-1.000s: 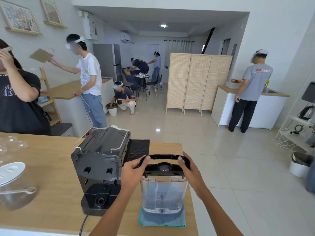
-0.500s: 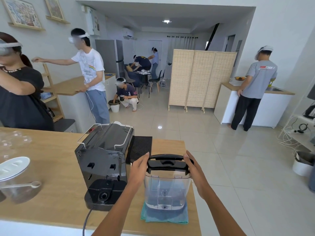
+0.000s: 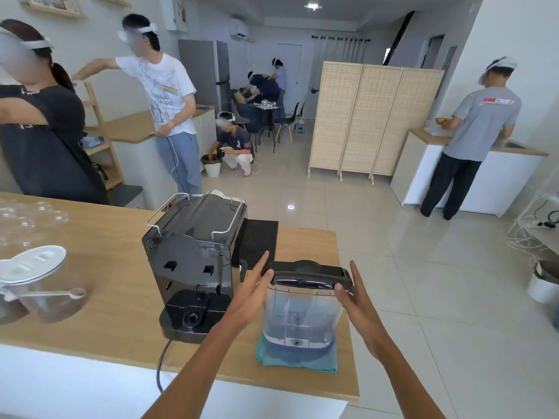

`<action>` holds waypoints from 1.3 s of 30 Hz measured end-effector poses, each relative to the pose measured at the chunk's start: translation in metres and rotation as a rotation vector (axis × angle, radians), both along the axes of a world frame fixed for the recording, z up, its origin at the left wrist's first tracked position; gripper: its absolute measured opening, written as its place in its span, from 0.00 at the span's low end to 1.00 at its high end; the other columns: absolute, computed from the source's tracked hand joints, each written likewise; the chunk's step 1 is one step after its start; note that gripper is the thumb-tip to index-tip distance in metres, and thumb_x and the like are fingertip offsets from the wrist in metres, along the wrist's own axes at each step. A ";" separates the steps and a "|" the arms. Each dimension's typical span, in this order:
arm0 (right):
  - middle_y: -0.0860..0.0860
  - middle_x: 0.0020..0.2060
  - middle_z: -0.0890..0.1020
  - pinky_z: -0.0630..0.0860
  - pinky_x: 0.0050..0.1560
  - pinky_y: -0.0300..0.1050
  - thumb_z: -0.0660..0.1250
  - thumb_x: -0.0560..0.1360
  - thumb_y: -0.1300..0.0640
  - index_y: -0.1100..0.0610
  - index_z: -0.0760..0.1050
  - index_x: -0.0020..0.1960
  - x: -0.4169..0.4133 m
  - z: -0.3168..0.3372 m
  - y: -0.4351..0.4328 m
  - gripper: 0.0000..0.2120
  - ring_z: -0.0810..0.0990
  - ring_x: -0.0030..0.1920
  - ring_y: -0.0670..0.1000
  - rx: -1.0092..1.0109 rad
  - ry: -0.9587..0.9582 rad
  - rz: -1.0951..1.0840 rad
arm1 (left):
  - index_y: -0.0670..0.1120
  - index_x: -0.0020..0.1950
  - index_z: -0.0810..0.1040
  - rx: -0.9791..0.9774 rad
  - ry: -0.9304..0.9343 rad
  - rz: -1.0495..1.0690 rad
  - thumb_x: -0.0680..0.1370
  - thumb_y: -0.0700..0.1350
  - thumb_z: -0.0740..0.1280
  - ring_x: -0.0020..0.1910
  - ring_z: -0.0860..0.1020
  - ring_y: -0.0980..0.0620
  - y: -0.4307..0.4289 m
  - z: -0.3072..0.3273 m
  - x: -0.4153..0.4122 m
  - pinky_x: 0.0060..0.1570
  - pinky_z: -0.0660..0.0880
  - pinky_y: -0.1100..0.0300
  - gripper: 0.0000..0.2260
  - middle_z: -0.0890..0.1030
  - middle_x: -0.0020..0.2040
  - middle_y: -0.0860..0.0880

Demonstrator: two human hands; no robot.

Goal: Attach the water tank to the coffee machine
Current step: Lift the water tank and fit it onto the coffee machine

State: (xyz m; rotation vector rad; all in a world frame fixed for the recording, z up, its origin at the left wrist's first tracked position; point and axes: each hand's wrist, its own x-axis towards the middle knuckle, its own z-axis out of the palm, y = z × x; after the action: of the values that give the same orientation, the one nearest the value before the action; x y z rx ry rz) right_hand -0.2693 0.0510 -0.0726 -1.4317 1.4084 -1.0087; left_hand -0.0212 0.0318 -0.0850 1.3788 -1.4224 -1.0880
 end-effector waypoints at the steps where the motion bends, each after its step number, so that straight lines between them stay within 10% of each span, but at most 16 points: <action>1: 0.46 0.80 0.59 0.65 0.72 0.57 0.60 0.73 0.37 0.38 0.45 0.80 -0.001 0.002 -0.001 0.41 0.63 0.78 0.55 0.000 0.008 0.013 | 0.67 0.78 0.55 -0.014 -0.010 -0.006 0.83 0.59 0.54 0.69 0.58 0.63 0.000 0.000 0.001 0.74 0.54 0.47 0.23 0.61 0.70 0.64; 7: 0.30 0.66 0.63 0.67 0.70 0.50 0.65 0.75 0.44 0.39 0.44 0.80 -0.006 -0.005 -0.001 0.41 0.65 0.69 0.43 -0.009 0.009 0.054 | 0.73 0.76 0.54 -0.060 -0.103 0.005 0.84 0.57 0.56 0.38 0.67 0.71 0.002 -0.012 -0.001 0.47 0.65 0.72 0.23 0.60 0.42 0.64; 11: 0.25 0.65 0.64 0.68 0.66 0.41 0.66 0.75 0.44 0.38 0.46 0.80 -0.006 -0.010 -0.005 0.41 0.68 0.65 0.37 -0.031 0.012 0.057 | 0.76 0.75 0.47 -0.073 -0.167 -0.032 0.77 0.67 0.62 0.52 0.78 0.60 0.005 -0.009 -0.001 0.54 0.70 0.64 0.32 0.76 0.51 0.59; 15: 0.15 0.60 0.67 0.67 0.59 0.22 0.72 0.70 0.46 0.35 0.47 0.78 -0.012 -0.019 -0.010 0.46 0.71 0.60 0.26 -0.069 0.063 0.086 | 0.76 0.74 0.41 -0.050 -0.285 -0.079 0.65 0.70 0.74 0.72 0.70 0.46 0.005 -0.004 -0.001 0.70 0.69 0.47 0.50 0.70 0.75 0.48; 25: 0.34 0.67 0.72 0.69 0.58 0.23 0.79 0.64 0.52 0.37 0.53 0.76 -0.015 -0.030 -0.019 0.50 0.73 0.61 0.25 -0.150 0.071 0.085 | 0.75 0.76 0.47 -0.061 -0.192 -0.065 0.61 0.69 0.76 0.61 0.71 0.52 -0.006 -0.018 0.000 0.63 0.70 0.53 0.52 0.73 0.60 0.53; 32: 0.32 0.67 0.75 0.71 0.67 0.38 0.80 0.62 0.49 0.38 0.57 0.78 -0.007 -0.017 -0.013 0.52 0.75 0.64 0.32 -0.202 0.034 0.102 | 0.75 0.76 0.48 -0.115 -0.152 -0.034 0.62 0.68 0.76 0.40 0.69 0.55 0.006 -0.009 0.014 0.55 0.73 0.56 0.50 0.64 0.48 0.61; 39: 0.22 0.59 0.75 0.67 0.60 0.23 0.81 0.61 0.50 0.31 0.58 0.74 0.027 0.017 0.006 0.50 0.75 0.57 0.25 -0.302 0.016 0.128 | 0.68 0.79 0.49 -0.261 -0.137 0.047 0.65 0.60 0.77 0.46 0.69 0.66 0.041 0.018 0.049 0.58 0.71 0.62 0.50 0.66 0.50 0.69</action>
State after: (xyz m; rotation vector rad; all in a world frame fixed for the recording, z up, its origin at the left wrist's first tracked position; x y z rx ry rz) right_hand -0.2426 0.0565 -0.0555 -1.7288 1.1941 -1.1646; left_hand 0.0273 0.0725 -0.0671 1.3097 -1.5611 -0.7579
